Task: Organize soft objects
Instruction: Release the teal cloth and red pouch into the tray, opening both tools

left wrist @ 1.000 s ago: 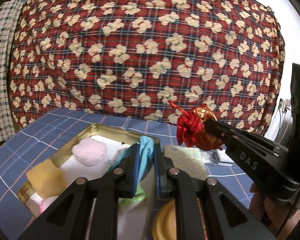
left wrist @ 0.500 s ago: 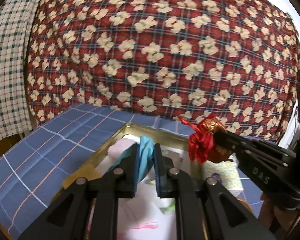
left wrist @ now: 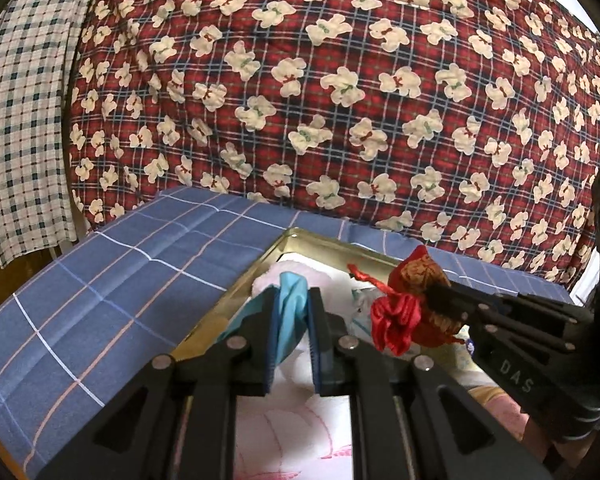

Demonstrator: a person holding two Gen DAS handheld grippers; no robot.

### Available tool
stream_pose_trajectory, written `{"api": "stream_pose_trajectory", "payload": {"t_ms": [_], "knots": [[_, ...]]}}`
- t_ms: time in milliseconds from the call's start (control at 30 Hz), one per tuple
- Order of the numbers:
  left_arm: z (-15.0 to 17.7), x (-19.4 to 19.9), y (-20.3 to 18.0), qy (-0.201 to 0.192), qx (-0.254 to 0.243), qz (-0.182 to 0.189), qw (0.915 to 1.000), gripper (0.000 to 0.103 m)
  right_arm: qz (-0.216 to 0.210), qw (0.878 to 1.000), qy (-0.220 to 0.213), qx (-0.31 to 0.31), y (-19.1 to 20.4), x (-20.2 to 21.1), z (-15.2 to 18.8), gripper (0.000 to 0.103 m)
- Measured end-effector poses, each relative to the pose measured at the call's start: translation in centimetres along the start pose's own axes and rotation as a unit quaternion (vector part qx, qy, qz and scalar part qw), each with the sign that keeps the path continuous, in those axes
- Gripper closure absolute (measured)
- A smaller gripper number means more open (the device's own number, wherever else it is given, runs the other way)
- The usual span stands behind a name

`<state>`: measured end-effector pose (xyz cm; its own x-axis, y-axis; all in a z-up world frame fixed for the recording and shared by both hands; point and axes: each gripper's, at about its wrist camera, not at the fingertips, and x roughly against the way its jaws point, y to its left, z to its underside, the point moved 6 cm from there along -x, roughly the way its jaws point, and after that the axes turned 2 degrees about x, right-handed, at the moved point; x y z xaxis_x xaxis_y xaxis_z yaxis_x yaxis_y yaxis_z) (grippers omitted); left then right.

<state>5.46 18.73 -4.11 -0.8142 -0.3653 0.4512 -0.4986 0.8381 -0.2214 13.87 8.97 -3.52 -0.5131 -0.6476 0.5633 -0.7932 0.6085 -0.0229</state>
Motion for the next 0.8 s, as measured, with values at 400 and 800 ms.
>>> {"api": "stream_pose_trajectory", "payload": {"t_ms": [400,800], "knots": [[-0.5,1.8,1.0,-0.026,0.019,-0.015,0.9994,0.031,-0.064,0.998,-0.017,-0.011,0.8,1.7,0.4,0.049],[-0.6,3.4,-0.7,-0.041,0.005,-0.008,0.9991,0.02,-0.028,0.998,-0.041,-0.036,-4.7,6.0,2.3,0.042]]}}
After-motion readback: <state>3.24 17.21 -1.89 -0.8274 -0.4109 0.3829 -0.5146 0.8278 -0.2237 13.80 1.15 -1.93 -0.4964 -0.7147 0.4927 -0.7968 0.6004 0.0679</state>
